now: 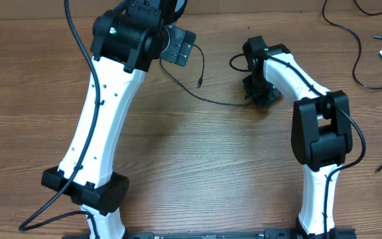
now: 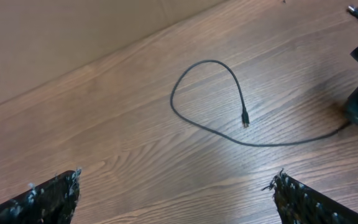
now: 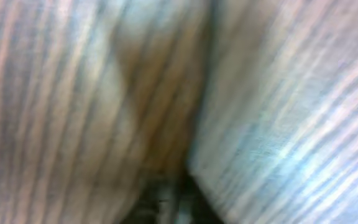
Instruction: Untangle cables
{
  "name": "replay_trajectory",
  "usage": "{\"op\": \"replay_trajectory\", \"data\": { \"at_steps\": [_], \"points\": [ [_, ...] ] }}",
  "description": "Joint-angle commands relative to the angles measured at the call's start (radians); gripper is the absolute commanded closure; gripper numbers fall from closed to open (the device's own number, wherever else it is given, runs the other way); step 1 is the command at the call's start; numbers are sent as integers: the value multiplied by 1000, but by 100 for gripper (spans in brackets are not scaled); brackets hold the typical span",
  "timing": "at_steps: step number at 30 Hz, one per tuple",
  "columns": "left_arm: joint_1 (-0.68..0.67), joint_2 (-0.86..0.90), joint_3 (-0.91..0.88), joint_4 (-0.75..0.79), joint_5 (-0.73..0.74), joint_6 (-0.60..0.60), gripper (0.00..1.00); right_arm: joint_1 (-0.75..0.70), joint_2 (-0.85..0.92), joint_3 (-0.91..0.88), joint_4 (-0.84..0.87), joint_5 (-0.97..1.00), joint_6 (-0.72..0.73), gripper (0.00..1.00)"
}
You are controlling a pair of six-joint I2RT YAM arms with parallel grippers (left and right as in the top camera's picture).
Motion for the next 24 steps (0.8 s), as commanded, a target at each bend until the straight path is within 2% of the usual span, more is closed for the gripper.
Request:
{"op": "replay_trajectory", "data": {
  "at_steps": [1,6,12,24],
  "points": [
    [6,21,-5,1,16,-10,0,-2,55,-77,-5,11,-2,96],
    [6,21,-5,5,16,-10,0,-2,55,-78,-2,12,-3,96],
    [6,21,-5,4,11,-9,0,-57,54,-41,-26,16,-209,96],
    [6,21,-5,2,12,-10,0,-382,54,34,-191,-25,-220,96]
  ]
}}
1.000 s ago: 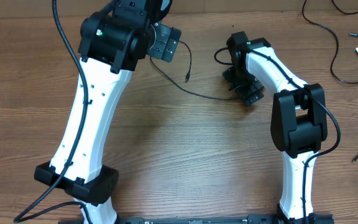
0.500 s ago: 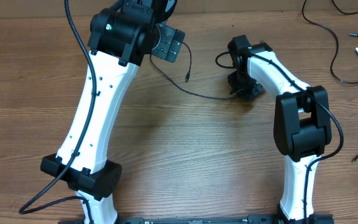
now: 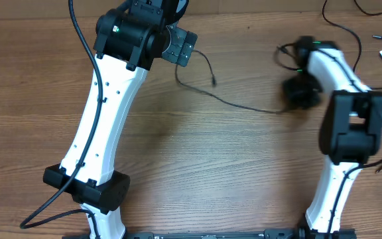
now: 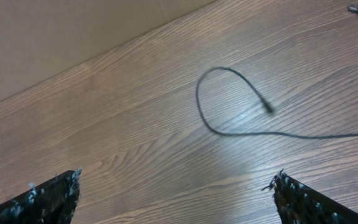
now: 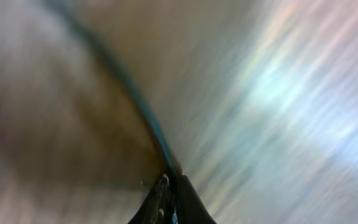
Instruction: Untangle cables
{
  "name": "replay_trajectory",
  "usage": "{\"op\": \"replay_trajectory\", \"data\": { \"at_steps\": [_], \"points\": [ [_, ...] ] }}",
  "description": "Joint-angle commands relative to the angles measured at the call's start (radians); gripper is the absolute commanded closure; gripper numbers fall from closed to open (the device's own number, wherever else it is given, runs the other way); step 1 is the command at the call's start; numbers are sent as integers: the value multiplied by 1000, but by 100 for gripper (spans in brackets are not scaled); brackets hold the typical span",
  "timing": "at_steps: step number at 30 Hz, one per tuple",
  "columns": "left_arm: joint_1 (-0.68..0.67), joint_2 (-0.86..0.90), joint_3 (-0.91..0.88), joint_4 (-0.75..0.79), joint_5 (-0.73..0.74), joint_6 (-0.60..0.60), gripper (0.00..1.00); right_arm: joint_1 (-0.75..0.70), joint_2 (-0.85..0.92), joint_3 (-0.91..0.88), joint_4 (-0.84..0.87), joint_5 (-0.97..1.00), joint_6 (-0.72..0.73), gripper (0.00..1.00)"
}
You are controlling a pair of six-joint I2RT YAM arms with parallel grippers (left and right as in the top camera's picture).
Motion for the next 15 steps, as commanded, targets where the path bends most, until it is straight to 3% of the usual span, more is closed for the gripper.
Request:
{"op": "replay_trajectory", "data": {
  "at_steps": [1,15],
  "points": [
    [6,8,-5,2,5,-9,0,-107,41,7,-35,24,-13,96],
    [6,9,-5,17,5,-10,0,-347,41,5,-118,164,-13,96]
  ]
}}
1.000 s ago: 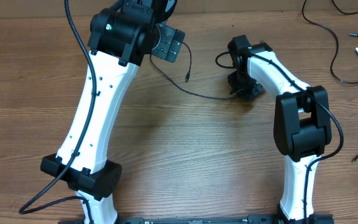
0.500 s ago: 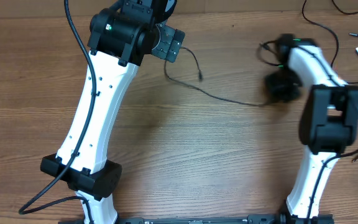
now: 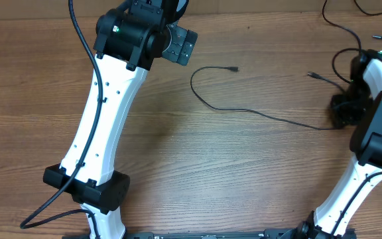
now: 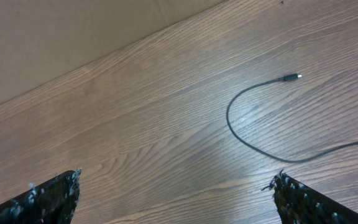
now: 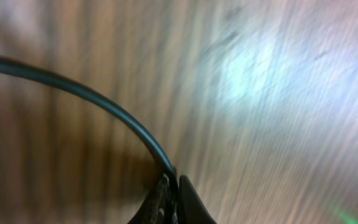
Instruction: Untangle cables
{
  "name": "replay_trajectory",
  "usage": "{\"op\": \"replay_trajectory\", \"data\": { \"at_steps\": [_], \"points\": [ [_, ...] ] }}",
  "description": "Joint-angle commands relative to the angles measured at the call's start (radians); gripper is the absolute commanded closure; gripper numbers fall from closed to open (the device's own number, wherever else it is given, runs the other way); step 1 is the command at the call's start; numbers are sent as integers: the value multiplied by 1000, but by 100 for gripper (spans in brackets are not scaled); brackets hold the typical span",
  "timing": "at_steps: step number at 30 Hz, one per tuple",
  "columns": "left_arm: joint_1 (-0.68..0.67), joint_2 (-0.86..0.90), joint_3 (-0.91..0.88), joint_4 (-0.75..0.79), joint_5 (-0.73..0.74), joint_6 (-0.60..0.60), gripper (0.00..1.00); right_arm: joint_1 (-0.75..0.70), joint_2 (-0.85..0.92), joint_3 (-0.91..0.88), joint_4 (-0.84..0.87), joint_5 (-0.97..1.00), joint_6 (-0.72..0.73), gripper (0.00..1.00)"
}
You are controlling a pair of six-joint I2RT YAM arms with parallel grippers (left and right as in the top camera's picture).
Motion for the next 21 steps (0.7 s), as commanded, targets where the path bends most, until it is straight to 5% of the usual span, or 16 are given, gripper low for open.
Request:
{"op": "replay_trajectory", "data": {
  "at_steps": [1,21],
  "points": [
    [6,9,-5,4,5,-10,0,-39,23,5,-3,90,-4,96],
    [6,9,-5,31,27,-10,1,-183,23,5,-6,135,-5,96]
  ]
}}
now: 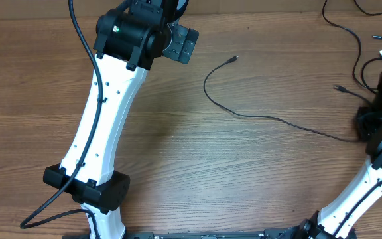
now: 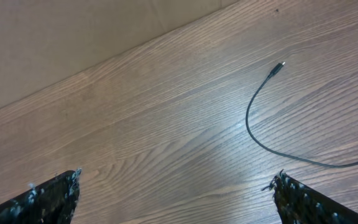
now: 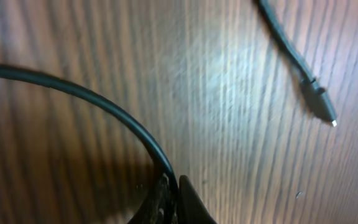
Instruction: Untangle cables
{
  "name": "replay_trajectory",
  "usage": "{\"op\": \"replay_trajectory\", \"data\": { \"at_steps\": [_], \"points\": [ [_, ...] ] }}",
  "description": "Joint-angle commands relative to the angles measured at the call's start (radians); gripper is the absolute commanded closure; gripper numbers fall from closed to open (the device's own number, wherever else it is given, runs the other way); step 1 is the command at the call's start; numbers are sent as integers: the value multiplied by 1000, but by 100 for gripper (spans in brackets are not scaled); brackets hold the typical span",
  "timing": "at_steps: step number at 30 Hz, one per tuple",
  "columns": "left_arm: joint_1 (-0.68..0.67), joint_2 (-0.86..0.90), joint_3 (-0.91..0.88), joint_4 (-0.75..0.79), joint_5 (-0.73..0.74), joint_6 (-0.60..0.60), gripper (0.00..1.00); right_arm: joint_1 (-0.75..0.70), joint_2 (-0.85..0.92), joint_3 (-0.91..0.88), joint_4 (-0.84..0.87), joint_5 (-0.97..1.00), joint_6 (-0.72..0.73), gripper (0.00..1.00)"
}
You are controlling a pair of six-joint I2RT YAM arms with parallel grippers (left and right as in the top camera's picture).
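Note:
A thin black cable (image 1: 270, 119) lies across the wood table. Its free plug (image 1: 233, 60) is at the back middle, and from there it bends down and runs right. At the table's far right my right gripper (image 1: 365, 126) is low on the wood. In the right wrist view this gripper (image 3: 173, 186) is shut on the cable (image 3: 104, 106), which arcs off to the left. My left gripper (image 1: 181, 45) hangs at the back, open and empty. In the left wrist view the left gripper (image 2: 176, 190) looks down on the cable's curve (image 2: 252, 127) and plug (image 2: 279, 65).
A second cable end with a plug (image 3: 316, 99) lies just beyond my right gripper, also seen from overhead as a plug (image 1: 340, 87). More thin black cables (image 1: 350, 33) and a loose plug (image 1: 381, 56) lie at the back right corner.
My right gripper has moved further right, to the table's edge, with the cable still in it. The cable has followed, and its curve has shifted right and opened wider. The left arm is unchanged.
My right gripper was shut on the cable near the table's middle, with the free end coiled in a loop below my left gripper. At each later moment it stood further right. The loop has opened into a loose curve. The left gripper stayed open.

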Motion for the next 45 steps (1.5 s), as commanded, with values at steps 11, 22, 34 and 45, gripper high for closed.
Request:
{"op": "replay_trajectory", "data": {
  "at_steps": [11,22,34,45],
  "points": [
    [6,9,-5,14,19,-10,0,-16,14,5,14,25,-42,0],
    [6,9,-5,15,54,-10,1,86,8,16,101,-119,-182,0],
    [6,9,-5,15,72,-10,0,348,-33,299,156,-360,-602,0],
    [6,8,-5,19,60,-10,1,646,-32,333,108,-541,-1244,0]
  ]
}}
